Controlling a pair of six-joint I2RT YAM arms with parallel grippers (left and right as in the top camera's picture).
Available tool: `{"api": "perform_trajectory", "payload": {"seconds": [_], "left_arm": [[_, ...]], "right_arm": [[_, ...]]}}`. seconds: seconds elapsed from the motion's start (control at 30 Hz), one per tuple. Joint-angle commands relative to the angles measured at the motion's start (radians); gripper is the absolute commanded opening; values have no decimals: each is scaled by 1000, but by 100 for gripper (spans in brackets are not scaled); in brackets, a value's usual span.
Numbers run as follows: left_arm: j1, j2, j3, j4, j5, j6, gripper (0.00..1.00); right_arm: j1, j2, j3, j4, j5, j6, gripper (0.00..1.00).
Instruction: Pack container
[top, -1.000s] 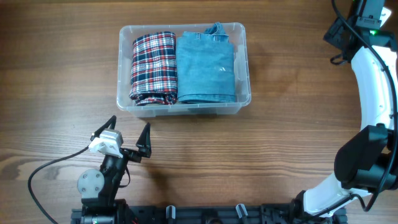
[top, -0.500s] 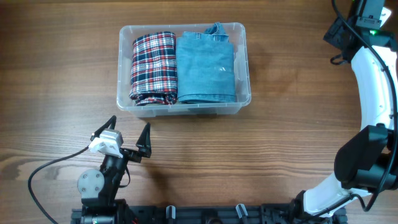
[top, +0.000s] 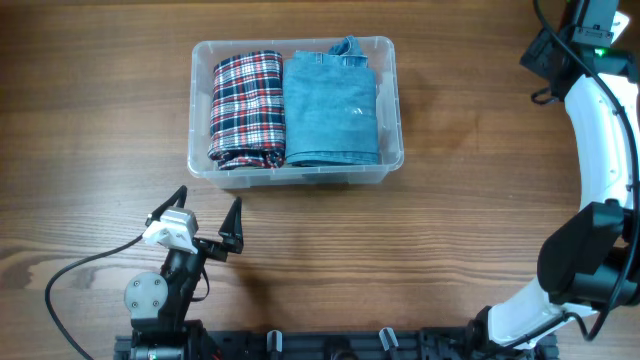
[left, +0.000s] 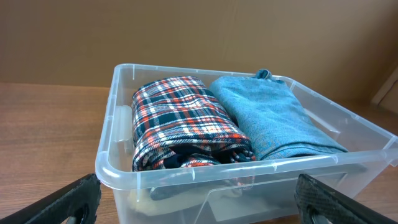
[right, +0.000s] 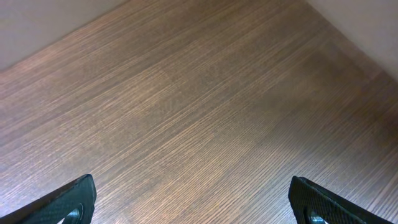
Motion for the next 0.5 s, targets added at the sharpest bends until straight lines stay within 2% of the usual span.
{"api": "perform_trajectory", "payload": {"seconds": [0.0,0.2,0.3,0.47], "left_arm": [[8,-7,-4,-4,-10,12,100],[8,-7,-4,-4,-10,11,100],[8,-7,-4,-4,-10,12,100],[8,-7,-4,-4,-10,12,100]], "right_arm": [[66,-183,-3,1,-10,2,100],[218,-441,-63,21,-10,2,100],[286,-606,-211,72,-10,2,100],[301,-856,-467,72,-10,2,100]]}}
